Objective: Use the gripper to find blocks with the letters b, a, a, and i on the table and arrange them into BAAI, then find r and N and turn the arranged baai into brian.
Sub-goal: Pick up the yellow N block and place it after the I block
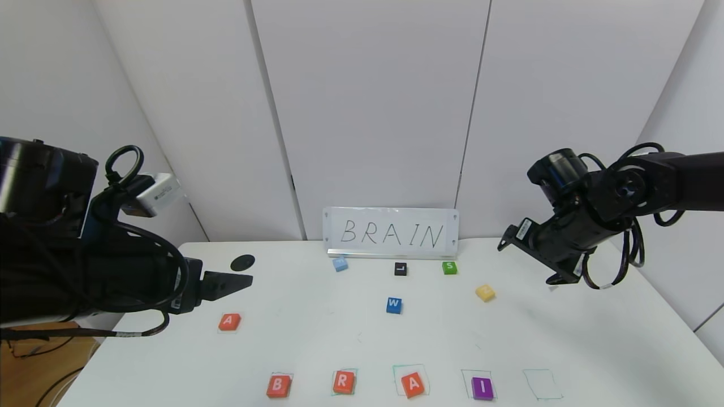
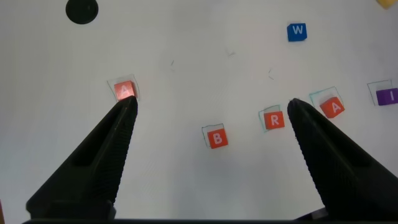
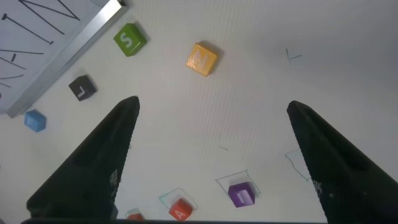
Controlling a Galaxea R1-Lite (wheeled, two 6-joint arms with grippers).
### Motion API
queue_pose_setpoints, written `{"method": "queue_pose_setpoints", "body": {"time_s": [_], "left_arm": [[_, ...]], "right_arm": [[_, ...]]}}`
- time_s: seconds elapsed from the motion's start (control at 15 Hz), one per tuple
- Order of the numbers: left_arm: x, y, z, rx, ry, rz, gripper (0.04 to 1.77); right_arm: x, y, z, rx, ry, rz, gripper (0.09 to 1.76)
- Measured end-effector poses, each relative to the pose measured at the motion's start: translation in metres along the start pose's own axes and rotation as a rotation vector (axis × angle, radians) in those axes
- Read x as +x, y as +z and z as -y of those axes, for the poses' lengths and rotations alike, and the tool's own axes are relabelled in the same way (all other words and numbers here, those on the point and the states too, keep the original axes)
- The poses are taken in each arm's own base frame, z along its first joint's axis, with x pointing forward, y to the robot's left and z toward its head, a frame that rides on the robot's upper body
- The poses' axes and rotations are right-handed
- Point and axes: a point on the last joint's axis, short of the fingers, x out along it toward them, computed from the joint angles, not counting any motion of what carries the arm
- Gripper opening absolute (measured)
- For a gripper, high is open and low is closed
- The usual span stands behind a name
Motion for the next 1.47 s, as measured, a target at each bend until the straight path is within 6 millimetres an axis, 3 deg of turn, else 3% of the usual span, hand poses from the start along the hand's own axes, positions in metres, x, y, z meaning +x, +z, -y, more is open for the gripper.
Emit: {"method": "queue_pose_setpoints", "body": {"time_s": [0.33, 0.73, 0.93, 1.47], "left_arm": [[0.004, -0.002, 0.001, 0.003, -0.004, -0.015, 1.72], [0.009, -0.003, 0.002, 0.008, -0.008, -0.035, 1.72], [0.010, -0.004, 0.002, 0.010, -0.009, -0.038, 1.72], [0.011, -0.006, 0.004, 0.022, -0.013, -0.047, 1.72]], "right_arm": [[0.038, 0.005, -0.009, 0.029, -0.033, -0.023, 1.71], [0.064, 0.006, -0.025, 0.062, -0.104, -0.075, 1.71], [0.081, -0.002, -0.032, 0.064, -0.113, -0.091, 1.71], [0.116, -0.015, -0.029, 0.085, -0.171, -0.115, 1.71]]}}
